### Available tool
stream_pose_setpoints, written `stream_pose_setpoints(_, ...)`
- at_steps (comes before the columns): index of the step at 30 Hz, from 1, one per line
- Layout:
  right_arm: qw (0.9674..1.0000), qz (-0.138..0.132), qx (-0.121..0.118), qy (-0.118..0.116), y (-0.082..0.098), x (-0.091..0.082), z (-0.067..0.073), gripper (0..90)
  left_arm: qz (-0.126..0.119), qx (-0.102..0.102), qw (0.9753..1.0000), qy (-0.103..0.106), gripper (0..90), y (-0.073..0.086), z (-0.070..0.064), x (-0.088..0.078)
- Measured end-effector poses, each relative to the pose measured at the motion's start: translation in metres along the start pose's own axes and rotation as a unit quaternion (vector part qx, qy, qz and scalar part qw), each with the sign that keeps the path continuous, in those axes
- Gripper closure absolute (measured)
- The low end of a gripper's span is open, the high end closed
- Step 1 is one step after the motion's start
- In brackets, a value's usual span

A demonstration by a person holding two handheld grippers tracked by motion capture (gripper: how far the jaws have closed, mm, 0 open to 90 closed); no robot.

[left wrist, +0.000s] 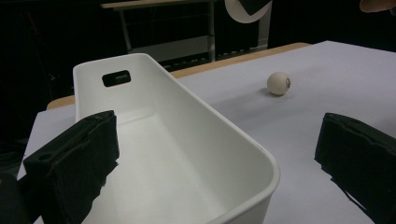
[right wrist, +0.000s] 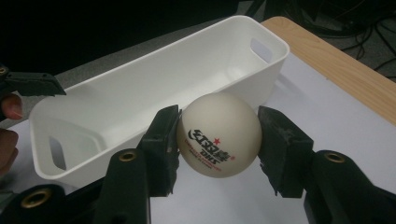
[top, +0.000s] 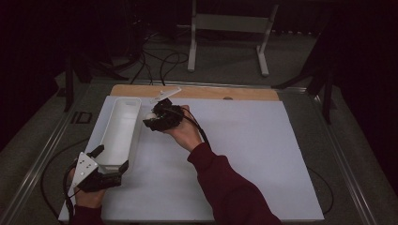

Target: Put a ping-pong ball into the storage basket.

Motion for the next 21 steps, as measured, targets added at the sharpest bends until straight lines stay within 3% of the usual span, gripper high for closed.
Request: stream_pose_setpoints(21,0.9999,-0.002,-0.002,-0.015,-0.005,0.01,0.012,50.2,-0.001,0.0,1.0,0.001,0.6,0.0,0.0,0.0)
Point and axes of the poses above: each handheld gripper's, and its own axes: x roughly forward along the jaws, y roughly out of its underside, z roughly to its left, the point moved 6 cm from there along x, roughly forward along the jaws, and after that the axes turned 12 degrees about y, right-handed, at the moved point
